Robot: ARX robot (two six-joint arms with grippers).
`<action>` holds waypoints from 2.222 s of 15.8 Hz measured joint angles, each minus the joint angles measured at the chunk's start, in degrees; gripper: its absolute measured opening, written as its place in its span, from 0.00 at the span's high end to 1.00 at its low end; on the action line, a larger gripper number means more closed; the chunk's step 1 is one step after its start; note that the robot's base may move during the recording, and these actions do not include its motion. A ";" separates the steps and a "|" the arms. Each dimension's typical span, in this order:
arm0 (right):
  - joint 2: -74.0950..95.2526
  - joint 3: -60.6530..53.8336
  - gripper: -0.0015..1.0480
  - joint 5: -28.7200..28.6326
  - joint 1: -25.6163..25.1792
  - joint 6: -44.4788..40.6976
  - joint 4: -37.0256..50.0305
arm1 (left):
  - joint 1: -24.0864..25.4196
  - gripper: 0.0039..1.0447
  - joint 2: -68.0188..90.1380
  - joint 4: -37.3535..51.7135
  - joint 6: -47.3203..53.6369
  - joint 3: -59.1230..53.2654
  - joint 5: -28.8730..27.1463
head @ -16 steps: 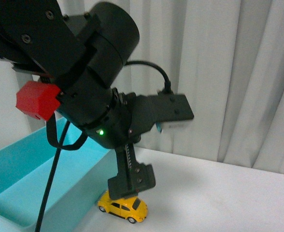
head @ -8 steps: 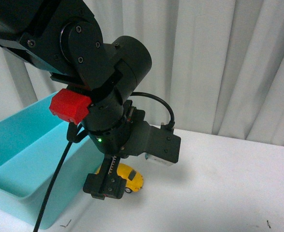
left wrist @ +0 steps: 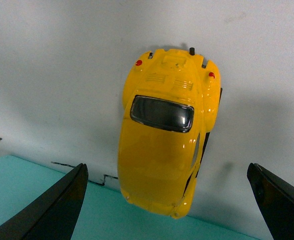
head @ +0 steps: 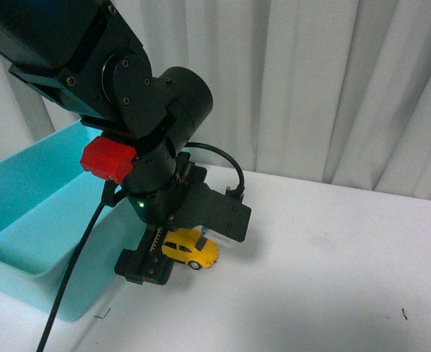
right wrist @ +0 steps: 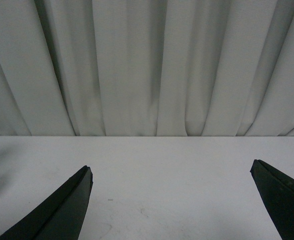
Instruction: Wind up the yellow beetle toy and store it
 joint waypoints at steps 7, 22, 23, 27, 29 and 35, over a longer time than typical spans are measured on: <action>0.00 0.00 0.06 0.00 0.00 0.00 -0.02 | 0.37 0.17 2.71 1.68 0.00 0.48 -0.48; 0.00 0.00 0.06 0.02 0.00 0.00 -0.02 | 1.27 0.61 -22.27 1.92 -30.69 0.79 28.79; 0.00 0.00 0.06 0.00 0.00 0.00 -0.02 | 3.39 0.62 -25.38 4.07 -34.47 0.81 30.80; 0.00 0.00 0.06 0.00 0.00 0.02 -0.02 | 15.78 0.62 -27.61 13.33 -49.77 1.31 24.52; 0.00 0.00 0.06 -0.02 0.00 0.00 -0.02 | 19.41 0.62 -24.04 14.88 -54.01 0.31 16.81; 0.00 0.00 0.06 0.00 0.00 0.02 -0.02 | 24.48 0.62 -9.77 19.89 -57.18 -5.95 3.26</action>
